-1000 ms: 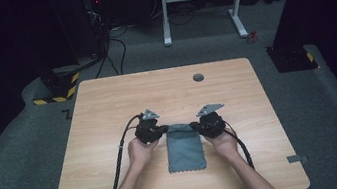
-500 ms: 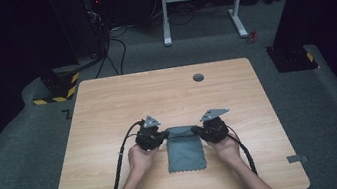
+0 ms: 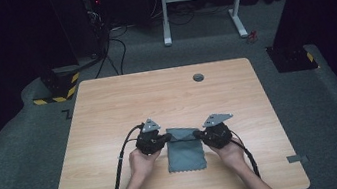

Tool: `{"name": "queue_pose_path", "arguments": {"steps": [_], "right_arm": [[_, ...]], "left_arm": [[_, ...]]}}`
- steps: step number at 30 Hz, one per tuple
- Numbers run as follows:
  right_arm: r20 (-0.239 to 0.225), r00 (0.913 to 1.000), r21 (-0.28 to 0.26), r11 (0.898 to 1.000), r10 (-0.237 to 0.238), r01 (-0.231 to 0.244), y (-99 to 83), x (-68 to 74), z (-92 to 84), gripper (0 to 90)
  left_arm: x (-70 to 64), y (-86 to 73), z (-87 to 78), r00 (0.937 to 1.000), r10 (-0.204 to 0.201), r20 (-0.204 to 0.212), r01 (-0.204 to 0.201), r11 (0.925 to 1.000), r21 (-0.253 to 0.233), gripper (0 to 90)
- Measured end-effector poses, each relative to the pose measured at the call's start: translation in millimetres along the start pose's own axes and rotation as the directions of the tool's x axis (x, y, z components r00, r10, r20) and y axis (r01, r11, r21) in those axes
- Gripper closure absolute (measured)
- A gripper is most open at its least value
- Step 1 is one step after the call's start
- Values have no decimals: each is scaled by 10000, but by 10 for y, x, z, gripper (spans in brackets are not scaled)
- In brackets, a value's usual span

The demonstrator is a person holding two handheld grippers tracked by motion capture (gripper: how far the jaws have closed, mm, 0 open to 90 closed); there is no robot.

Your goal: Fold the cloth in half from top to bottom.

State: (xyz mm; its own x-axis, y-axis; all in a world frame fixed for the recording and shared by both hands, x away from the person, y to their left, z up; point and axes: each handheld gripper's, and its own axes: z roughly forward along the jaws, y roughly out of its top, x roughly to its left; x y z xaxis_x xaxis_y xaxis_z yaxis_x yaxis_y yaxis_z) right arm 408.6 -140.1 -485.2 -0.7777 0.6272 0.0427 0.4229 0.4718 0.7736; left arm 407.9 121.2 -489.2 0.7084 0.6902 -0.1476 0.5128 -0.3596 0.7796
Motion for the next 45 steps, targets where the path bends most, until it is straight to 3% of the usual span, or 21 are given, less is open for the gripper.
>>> {"name": "queue_pose_path", "arguments": {"steps": [3, 9, 18, 23, 26, 34, 38, 45], "right_arm": [[-117, 9999, -21, 10000, 28, -29, -26, 29, -21, 884], [-50, 9992, 15, 9992, -391, 391, -74, 130, -63, 884], [-139, 9982, 147, 9981, -589, 591, -218, 241, -106, 884], [-276, 9989, 46, 9993, -376, 377, -276, 278, -101, 884], [-276, 9985, 91, 9988, -476, 479, -284, 306, -99, 884], [-212, 9986, 38, 9988, -486, 487, -360, 330, -131, 883], [-280, 9990, 9, 9994, -358, 359, -394, 339, -143, 884], [-351, 9987, -141, 9992, -371, 366, -432, 371, -175, 883]], "left_arm": [[-12, -30, -22, 9999, -96, 82, 96, 10000, -11, 900], [-53, -111, -38, 9992, 106, 381, -113, 9998, 183, 900], [-161, -196, -93, 9983, 467, 348, -478, 9983, 334, 900], [-156, -265, -121, 9979, 386, 527, -398, 9990, 220, 900], [-154, -316, -125, 9973, 112, 728, -131, 9996, 252, 900], [-211, -360, -115, 9967, 335, 740, -360, 9988, 326, 900], [-206, -378, -126, 9958, 127, 911, -144, 9997, 175, 900], [-243, -411, -160, 9968, 265, 749, -273, 9996, 98, 900]]}}
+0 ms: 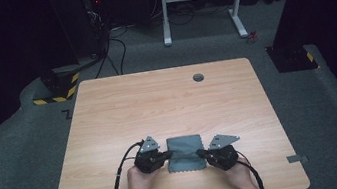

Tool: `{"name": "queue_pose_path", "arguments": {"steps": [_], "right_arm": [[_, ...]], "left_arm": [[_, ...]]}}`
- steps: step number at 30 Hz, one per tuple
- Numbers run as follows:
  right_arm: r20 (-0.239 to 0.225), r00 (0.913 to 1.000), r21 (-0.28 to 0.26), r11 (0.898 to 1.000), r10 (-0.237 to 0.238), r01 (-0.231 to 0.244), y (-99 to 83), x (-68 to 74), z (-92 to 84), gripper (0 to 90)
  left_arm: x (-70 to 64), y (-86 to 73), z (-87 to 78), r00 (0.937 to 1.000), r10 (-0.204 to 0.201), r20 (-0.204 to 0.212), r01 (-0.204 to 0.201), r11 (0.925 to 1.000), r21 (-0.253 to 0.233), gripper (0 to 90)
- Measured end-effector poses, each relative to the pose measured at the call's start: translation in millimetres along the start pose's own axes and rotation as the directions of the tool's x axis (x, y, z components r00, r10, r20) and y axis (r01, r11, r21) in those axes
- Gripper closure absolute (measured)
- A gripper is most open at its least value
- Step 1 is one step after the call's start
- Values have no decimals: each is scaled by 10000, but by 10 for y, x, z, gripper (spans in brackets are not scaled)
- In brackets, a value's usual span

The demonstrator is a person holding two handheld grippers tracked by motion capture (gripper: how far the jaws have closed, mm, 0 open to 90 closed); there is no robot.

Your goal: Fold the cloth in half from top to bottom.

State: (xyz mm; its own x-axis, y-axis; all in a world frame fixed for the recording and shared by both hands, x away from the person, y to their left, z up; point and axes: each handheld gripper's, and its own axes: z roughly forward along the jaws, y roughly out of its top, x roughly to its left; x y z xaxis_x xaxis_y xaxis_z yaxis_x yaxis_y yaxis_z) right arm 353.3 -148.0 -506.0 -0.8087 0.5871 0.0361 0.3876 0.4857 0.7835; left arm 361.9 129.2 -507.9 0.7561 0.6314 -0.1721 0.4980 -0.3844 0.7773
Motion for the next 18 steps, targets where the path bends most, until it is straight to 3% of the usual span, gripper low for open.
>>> {"name": "queue_pose_path", "arguments": {"steps": [2, 6, 18], "right_arm": [[-74, 9999, -50, 9999, 107, -108, -14, 8, -2, 883], [-20, 9999, -35, 9999, -145, 145, -12, 58, -9, 882], [-60, 9996, 177, 9995, -275, 276, -82, 112, -34, 877]], "left_arm": [[-5, -23, -4, 10000, -98, -17, 98, 9999, 30, 900], [-29, -51, -11, 10000, -66, -50, 66, 10000, 31, 900], [-114, -100, -41, 9996, 295, 12, -295, 9995, 89, 899]]}}
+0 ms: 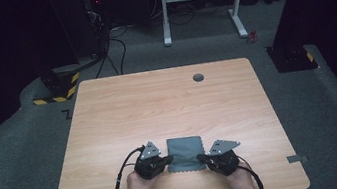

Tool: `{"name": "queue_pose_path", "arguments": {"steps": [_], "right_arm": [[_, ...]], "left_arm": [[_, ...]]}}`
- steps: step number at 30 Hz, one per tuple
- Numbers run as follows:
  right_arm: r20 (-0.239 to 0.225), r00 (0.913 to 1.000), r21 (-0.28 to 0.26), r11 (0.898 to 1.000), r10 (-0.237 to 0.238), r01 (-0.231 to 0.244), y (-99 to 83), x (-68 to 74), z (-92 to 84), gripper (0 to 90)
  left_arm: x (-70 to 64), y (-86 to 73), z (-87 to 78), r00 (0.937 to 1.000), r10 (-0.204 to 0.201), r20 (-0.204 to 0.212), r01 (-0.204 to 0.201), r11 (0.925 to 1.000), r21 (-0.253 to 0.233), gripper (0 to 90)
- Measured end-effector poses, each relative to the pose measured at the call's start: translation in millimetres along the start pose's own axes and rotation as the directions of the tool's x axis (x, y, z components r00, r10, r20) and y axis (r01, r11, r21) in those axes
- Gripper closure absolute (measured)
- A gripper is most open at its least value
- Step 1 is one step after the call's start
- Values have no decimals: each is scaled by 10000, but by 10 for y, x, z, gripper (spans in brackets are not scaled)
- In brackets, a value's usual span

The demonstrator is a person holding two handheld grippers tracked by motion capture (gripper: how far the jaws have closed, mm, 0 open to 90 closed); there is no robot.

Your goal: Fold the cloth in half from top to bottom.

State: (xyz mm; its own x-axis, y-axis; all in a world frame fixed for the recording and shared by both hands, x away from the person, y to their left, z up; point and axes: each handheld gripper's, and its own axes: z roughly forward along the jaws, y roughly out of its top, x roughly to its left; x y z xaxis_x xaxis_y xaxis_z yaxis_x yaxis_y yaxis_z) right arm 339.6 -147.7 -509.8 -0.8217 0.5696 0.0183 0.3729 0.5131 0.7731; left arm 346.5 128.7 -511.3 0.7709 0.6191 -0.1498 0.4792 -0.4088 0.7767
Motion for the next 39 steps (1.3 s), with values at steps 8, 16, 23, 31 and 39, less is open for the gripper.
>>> {"name": "queue_pose_path", "arguments": {"steps": [8, 16, 23, 31, 39], "right_arm": [[-99, 9999, 117, 9999, -59, 60, -57, 50, 16, 871], [-329, 9994, 244, 9997, 86, -77, -93, 67, -11, 763], [-470, 9989, -278, 9996, 30, -43, -6, 88, -206, 823], [-227, 9988, 24, 9990, 440, -440, 27, 42, -37, 860], [135, 9999, 418, 9991, -8, 3, -23, 137, 53, 770]], "left_arm": [[-14, -34, 7, 10000, 29, 61, -31, 9997, 256, 896], [-54, -74, -6, 9993, -31, 373, 17, 9993, 364, 851], [-83, 40, -186, 9973, -24, 734, 47, 9995, -306, 791], [-73, 127, -126, 9995, -69, 324, 72, 9999, -86, 753], [-132, 31, 61, 9989, 399, -247, -381, 9968, 699, 709]]}}
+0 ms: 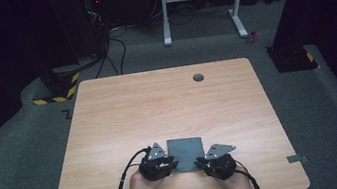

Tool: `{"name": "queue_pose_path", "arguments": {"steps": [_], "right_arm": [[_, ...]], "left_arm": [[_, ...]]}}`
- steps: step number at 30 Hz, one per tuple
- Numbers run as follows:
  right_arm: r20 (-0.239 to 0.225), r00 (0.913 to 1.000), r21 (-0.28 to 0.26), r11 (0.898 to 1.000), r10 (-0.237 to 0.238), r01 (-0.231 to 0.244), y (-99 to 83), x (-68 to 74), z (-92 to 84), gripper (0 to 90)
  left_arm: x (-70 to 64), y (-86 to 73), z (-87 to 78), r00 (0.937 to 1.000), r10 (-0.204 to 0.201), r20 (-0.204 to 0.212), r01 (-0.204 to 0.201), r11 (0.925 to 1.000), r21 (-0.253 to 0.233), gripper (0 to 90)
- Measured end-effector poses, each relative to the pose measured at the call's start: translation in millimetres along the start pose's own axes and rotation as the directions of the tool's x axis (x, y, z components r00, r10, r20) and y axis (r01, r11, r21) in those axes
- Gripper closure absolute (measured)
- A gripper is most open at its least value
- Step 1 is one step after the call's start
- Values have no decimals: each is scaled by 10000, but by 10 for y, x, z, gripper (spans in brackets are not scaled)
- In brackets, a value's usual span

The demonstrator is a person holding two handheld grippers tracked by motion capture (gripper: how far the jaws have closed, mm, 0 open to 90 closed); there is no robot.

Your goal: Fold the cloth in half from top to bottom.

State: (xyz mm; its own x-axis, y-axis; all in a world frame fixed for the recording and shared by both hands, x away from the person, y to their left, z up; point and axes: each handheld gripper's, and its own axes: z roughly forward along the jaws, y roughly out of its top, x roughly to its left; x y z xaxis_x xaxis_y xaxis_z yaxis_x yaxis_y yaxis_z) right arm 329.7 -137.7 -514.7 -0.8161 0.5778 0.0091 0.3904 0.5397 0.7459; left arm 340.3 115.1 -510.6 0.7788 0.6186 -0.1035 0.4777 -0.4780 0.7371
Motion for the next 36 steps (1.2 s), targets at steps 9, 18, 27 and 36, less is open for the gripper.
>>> {"name": "queue_pose_path", "arguments": {"steps": [9, 18, 27, 36], "right_arm": [[243, 9997, 160, 9999, -54, 50, -175, -16, -98, 693], [634, 9927, -407, 9941, 1026, -1002, -29, -285, -145, 717], [1377, 9635, -484, 9732, 2296, -2250, 259, -649, 161, 716], [1629, 9627, 284, 9743, 2160, -2234, 311, -703, 375, 692]], "left_arm": [[-5, -169, -85, 9996, 181, -194, -174, 9993, 335, 675], [154, -29, -215, 9958, -674, -620, 634, 9959, -647, 555], [485, 326, 185, 9694, -1550, -1903, 1563, 9877, -82, 490], [587, 384, 335, 9632, -1224, -2394, 1412, 9880, 631, 490]]}}
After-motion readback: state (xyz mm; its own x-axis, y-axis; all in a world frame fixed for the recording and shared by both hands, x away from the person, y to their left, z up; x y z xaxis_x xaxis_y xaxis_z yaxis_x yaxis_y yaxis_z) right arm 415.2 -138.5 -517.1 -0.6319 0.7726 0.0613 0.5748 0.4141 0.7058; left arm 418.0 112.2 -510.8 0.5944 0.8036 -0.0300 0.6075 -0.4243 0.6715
